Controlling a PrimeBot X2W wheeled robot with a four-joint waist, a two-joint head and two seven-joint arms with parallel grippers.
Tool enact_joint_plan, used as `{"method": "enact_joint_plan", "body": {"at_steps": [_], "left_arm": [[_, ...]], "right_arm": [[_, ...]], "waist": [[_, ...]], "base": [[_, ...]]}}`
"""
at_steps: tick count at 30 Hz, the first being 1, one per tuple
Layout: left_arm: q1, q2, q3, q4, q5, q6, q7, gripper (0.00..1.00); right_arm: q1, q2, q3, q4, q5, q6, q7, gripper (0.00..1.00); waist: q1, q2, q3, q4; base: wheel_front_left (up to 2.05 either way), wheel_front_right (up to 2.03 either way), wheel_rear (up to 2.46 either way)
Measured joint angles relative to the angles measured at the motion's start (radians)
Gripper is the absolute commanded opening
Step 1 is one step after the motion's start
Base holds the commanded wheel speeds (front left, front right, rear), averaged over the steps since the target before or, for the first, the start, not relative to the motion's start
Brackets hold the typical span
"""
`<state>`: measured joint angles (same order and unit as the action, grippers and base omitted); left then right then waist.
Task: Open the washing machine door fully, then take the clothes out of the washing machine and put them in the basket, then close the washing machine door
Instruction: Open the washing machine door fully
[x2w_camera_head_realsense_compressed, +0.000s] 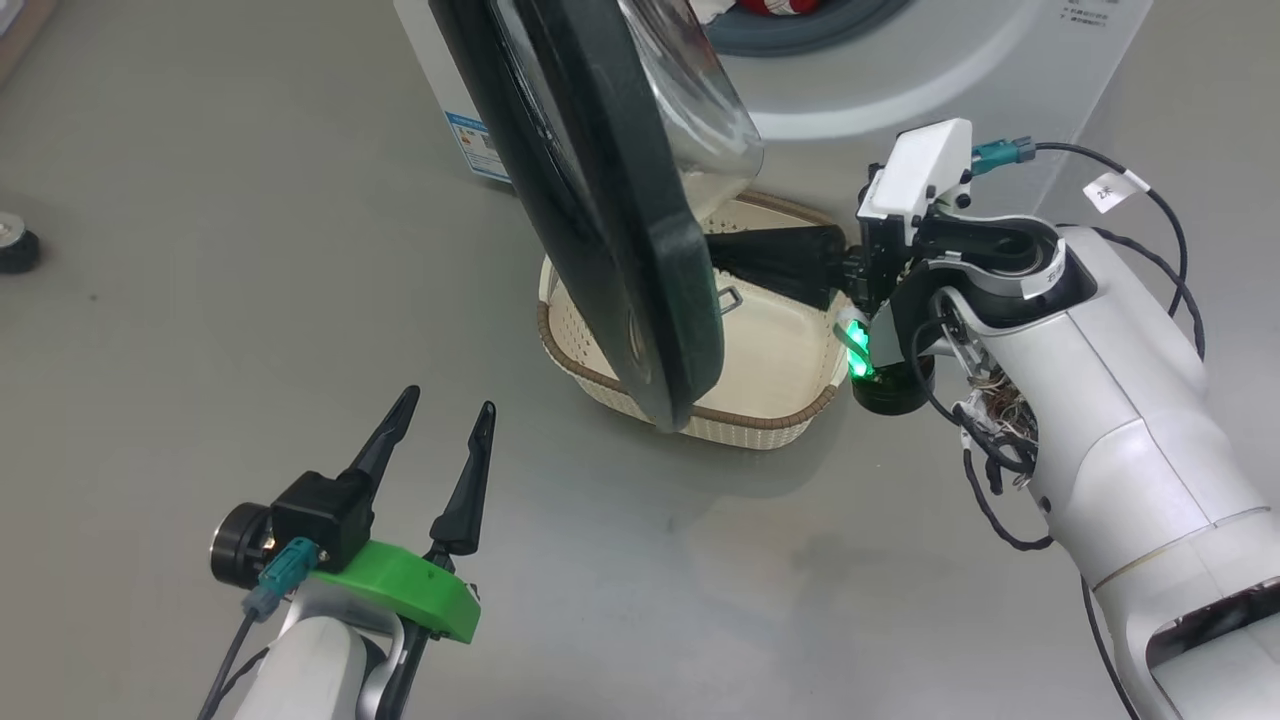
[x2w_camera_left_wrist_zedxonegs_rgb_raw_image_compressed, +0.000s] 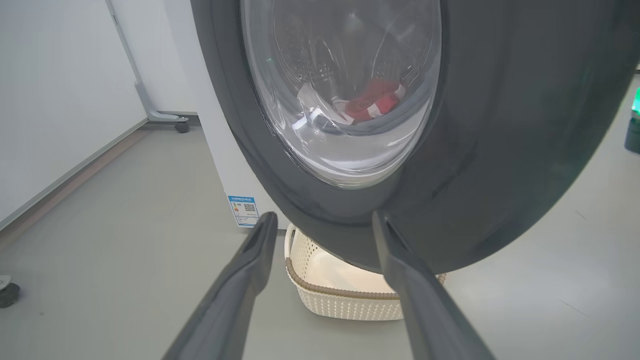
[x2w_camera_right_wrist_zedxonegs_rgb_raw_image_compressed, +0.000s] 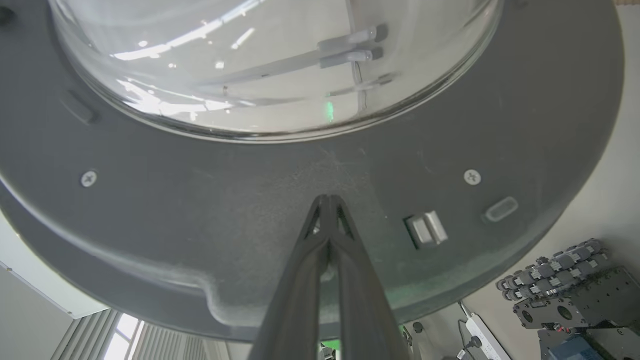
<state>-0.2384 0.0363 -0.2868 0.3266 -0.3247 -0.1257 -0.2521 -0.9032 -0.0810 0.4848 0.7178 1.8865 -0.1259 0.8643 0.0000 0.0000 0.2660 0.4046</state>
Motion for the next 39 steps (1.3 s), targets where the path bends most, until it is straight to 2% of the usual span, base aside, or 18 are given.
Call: {"method": "enact_joint_plan", "body": {"at_steps": [13,25,36,39], "left_arm": [[0.011,0.000,0.001,0.000,0.000,0.000,0.000,1.00],[0.026,0.000,0.026,0.001,0.001,0.000,0.000,1.00],[0.041,0.001,0.067,-0.001,0.011,0.000,0.000,1.00],[0.051,0.002,0.083,-0.001,0.014,0.000,0.000,1.00]], "right_arm": [[0.038,0.005,0.159,-0.114,0.105,0.000,-0.058,0.00],[0.058,0.008,0.213,-0.110,0.132,0.000,-0.147,0.00],[0.077,0.002,0.224,-0.090,0.040,0.003,-0.251,0.00],[0.086,-0.030,0.242,-0.095,-0.028,0.036,-0.303,0.00]], "waist": [[0.0000,0.0000,-0.006,0.018],[0.0000,0.0000,-0.021,0.007],[0.0000,0.0000,-0.058,-0.040],[0.0000,0.0000,-0.074,-0.058]], "base": [[0.00,0.00,0.00],[0.00,0.00,0.00],[0.00,0.00,0.00],[0.00,0.00,0.00]]}}
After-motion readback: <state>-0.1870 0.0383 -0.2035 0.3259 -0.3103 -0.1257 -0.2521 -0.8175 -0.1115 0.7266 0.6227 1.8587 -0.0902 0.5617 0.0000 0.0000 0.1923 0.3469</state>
